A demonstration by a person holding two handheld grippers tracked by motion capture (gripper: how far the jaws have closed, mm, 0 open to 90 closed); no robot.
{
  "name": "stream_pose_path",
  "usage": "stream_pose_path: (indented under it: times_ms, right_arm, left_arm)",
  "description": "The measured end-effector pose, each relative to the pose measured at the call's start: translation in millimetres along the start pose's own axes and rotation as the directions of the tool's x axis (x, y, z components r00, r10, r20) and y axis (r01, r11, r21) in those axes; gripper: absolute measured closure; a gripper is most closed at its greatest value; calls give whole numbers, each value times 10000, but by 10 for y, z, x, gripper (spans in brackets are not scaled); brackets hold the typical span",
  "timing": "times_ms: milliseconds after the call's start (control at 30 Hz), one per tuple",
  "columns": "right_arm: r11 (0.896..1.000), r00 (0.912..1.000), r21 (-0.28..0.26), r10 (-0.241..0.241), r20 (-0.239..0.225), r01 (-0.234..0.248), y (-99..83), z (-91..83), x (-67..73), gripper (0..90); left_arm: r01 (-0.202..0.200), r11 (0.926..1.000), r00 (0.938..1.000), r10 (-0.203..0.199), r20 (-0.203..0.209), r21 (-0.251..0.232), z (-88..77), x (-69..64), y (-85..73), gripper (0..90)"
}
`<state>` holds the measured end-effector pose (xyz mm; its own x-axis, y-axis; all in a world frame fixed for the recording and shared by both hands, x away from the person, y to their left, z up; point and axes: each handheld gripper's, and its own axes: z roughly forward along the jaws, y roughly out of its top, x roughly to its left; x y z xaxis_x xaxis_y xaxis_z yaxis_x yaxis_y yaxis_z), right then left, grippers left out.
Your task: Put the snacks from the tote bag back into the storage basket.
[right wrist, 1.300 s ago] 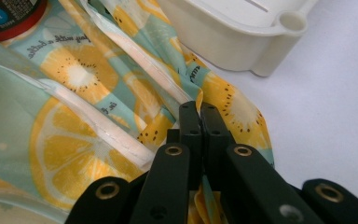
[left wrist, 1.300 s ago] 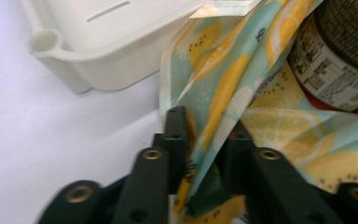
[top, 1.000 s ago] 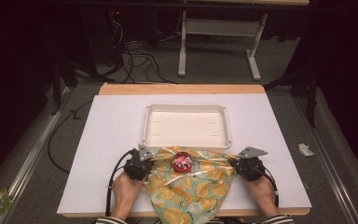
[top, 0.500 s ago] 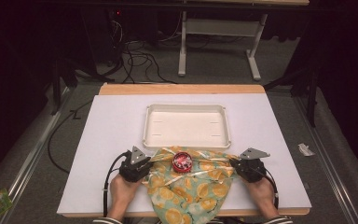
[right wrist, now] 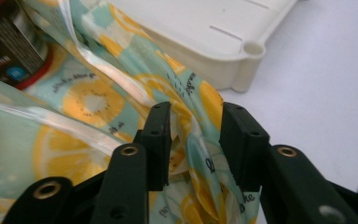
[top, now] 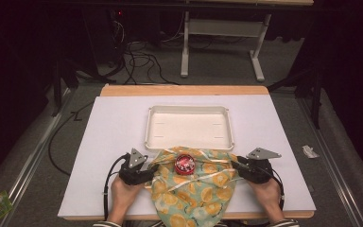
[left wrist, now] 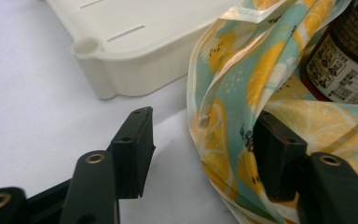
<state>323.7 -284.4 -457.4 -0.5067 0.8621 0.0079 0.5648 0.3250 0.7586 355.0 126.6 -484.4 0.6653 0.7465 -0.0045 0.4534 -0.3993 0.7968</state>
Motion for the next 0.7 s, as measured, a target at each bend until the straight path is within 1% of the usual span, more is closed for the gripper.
stream_pose_path:
  times_ms: [67, 133, 167, 267, 433, 600, 700]
  right_arm:
    - [9999, 10000, -171, 26, -93, -27, 18, -39, 15, 603]
    - [9996, 9998, -289, 59, -167, -64, 36, -73, 32, 573]
    - [9992, 9997, -400, -15, -247, 5, 46, -89, 35, 563]
    - [9975, 9993, -704, 45, -363, -70, 69, -141, 58, 538]
    - [9924, 9976, -1207, 140, -684, -222, 126, -216, 70, 505]
    - [9915, 9948, -1300, -34, -1016, -99, 192, -217, 129, 490]
    - [9916, 9941, -1292, -86, -1081, -55, 217, -190, 154, 479]
  left_arm:
    - [-187, 9998, 9998, 187, 8, 86, 5, -17, 2, 420]
    - [-238, 9997, 9997, 238, 9, 79, 7, -24, 2, 413]
    - [-215, 9997, 9998, 215, 9, 93, 4, -21, 2, 410]
    - [-99, 9999, 9999, 99, 69, 24, 2, -16, -1, 402]
    - [-52, 10000, 10000, 52, 31, 20, 1, -18, -3, 392]
    - [78, 10000, 9999, -78, 93, -2, 0, -6, -5, 380]
    - [78, 10000, 9999, -78, 73, -22, -2, -6, -6, 380]
